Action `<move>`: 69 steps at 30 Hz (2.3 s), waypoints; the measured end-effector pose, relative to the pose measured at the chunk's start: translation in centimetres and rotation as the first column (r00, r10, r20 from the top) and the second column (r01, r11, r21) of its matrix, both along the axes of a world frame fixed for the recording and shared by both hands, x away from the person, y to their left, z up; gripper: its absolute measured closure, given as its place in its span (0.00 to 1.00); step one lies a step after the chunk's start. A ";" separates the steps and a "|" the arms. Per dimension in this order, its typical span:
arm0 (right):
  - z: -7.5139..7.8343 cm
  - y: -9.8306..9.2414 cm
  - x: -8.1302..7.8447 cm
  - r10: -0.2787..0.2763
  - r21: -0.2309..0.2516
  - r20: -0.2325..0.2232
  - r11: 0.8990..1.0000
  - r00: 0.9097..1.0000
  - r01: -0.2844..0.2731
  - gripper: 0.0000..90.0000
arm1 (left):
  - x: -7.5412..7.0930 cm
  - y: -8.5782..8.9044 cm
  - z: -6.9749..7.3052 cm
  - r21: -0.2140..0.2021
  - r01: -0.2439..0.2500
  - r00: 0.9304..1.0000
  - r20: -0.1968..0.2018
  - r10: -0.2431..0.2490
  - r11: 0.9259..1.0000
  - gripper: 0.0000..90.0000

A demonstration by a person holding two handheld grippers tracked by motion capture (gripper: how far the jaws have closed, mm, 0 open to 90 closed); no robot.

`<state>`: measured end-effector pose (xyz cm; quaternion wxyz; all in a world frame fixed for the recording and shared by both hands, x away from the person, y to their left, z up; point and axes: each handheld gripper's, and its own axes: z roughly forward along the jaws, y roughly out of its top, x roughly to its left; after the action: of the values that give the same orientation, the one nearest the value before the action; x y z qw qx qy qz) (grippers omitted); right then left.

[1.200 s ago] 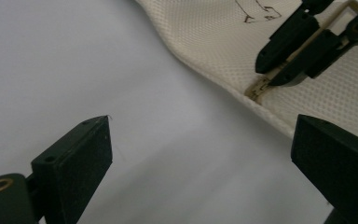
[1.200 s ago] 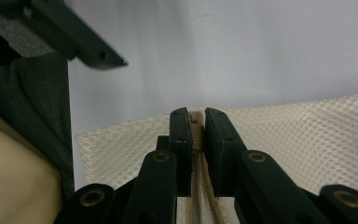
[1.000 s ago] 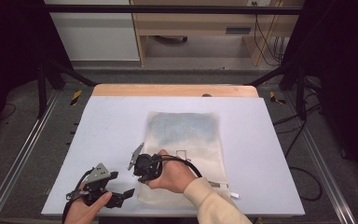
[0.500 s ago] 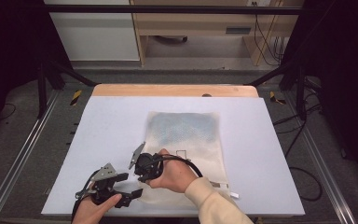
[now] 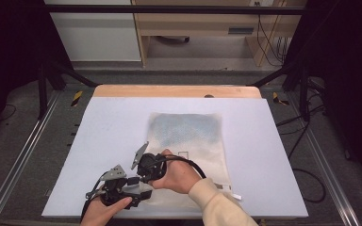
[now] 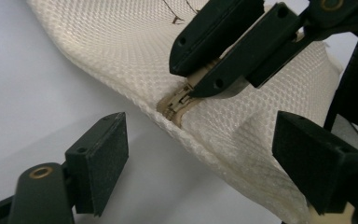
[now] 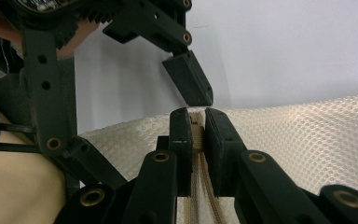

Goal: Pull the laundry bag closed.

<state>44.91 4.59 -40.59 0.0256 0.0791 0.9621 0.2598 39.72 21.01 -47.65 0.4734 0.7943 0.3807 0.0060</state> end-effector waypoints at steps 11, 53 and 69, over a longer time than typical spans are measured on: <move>0.3 -0.1 0.0 0.001 0.005 0.001 1.000 1.000 -0.001 0.91 | 0.6 -0.2 -0.5 -0.055 0.013 0.999 -0.043 -0.015 0.998 0.32; 0.3 -0.1 0.1 -0.003 0.021 0.002 1.000 1.000 0.003 0.91 | 2.3 -0.8 -1.7 -0.144 0.058 0.990 -0.120 -0.075 0.988 0.67; 0.1 -0.4 0.0 0.000 0.018 0.006 1.000 1.000 0.000 0.91 | 2.5 -0.5 -1.8 -0.149 0.064 0.988 -0.128 -0.084 0.987 0.82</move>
<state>44.93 4.16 -40.50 0.0279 0.0783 0.9596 0.2688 42.23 20.49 -49.48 0.5029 0.7703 0.3811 -0.0923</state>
